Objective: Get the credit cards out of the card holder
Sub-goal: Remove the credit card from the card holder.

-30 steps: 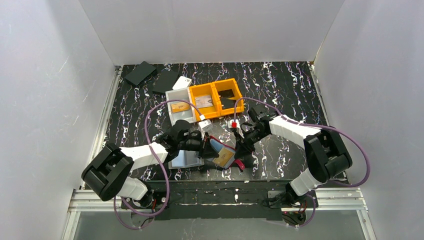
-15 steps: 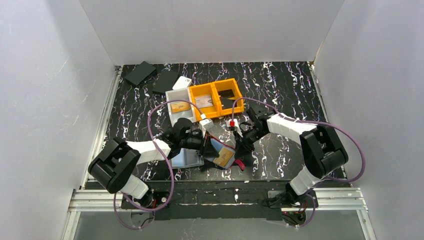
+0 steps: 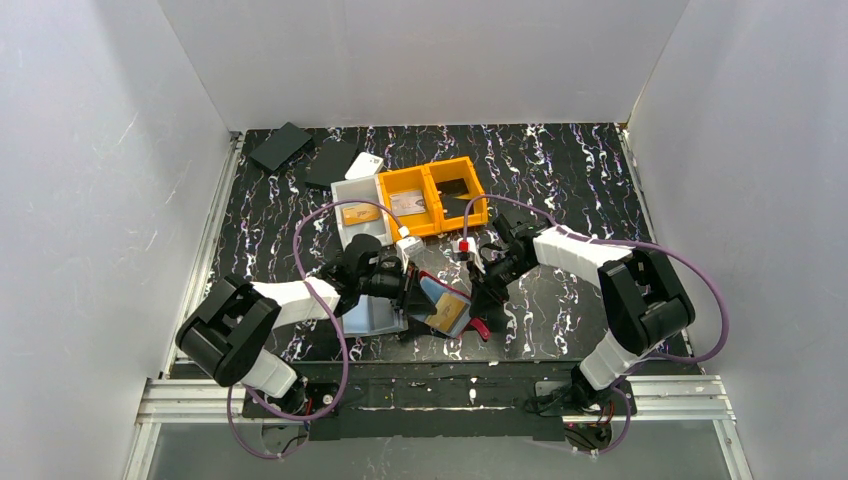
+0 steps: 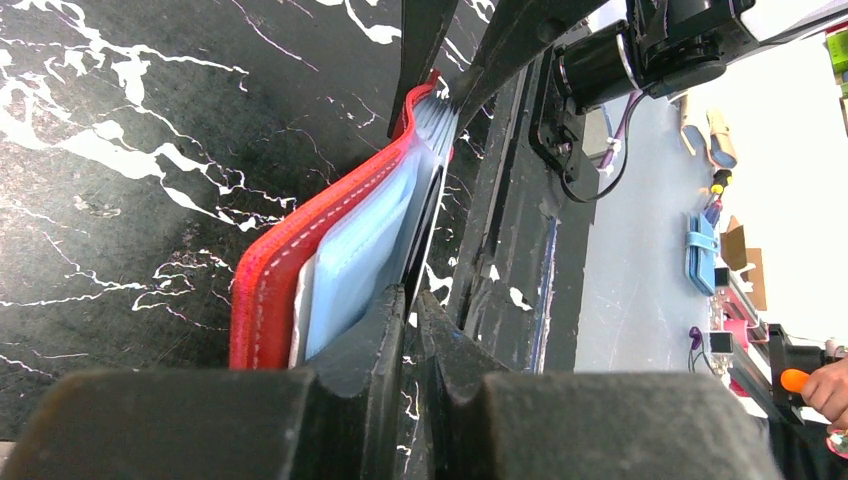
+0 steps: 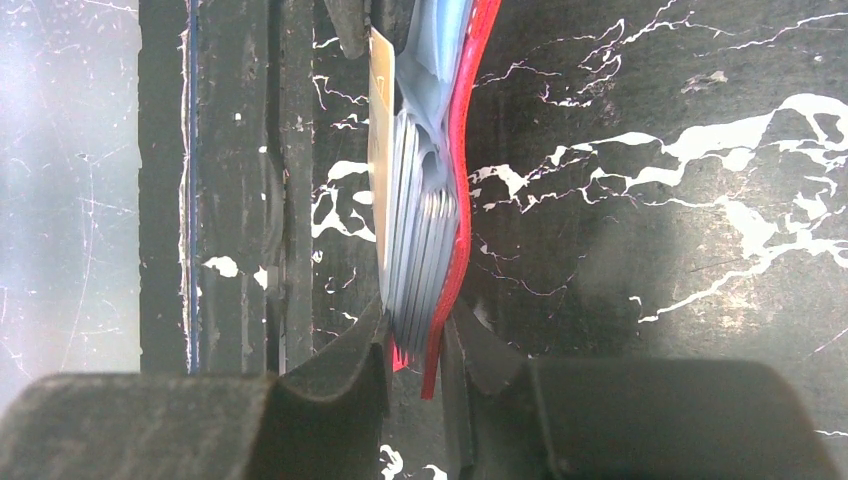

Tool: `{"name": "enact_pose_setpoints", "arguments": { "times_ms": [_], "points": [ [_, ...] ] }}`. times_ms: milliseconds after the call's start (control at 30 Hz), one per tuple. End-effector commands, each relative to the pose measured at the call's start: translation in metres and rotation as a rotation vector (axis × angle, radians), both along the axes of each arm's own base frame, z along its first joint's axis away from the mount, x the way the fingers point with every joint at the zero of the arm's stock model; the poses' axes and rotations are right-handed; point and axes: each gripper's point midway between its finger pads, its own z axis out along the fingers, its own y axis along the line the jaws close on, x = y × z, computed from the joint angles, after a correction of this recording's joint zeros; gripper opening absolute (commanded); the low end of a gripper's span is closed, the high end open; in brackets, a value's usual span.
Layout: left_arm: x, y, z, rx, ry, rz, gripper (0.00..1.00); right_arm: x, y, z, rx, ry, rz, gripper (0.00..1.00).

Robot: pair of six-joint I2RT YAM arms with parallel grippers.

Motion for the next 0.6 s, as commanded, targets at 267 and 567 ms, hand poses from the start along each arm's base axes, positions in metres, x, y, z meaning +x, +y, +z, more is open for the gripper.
{"name": "enact_pose_setpoints", "arguments": {
  "times_ms": [267,567],
  "points": [
    [0.008,0.01,0.022,-0.051,0.002,0.035,0.0,0.015,-0.009,-0.013,-0.1,-0.011,-0.028,0.01],
    [0.012,0.016,0.018,-0.042,0.077,0.082,0.0,0.019,-0.015,-0.012,-0.114,0.016,-0.043,0.01]
  ]
}}
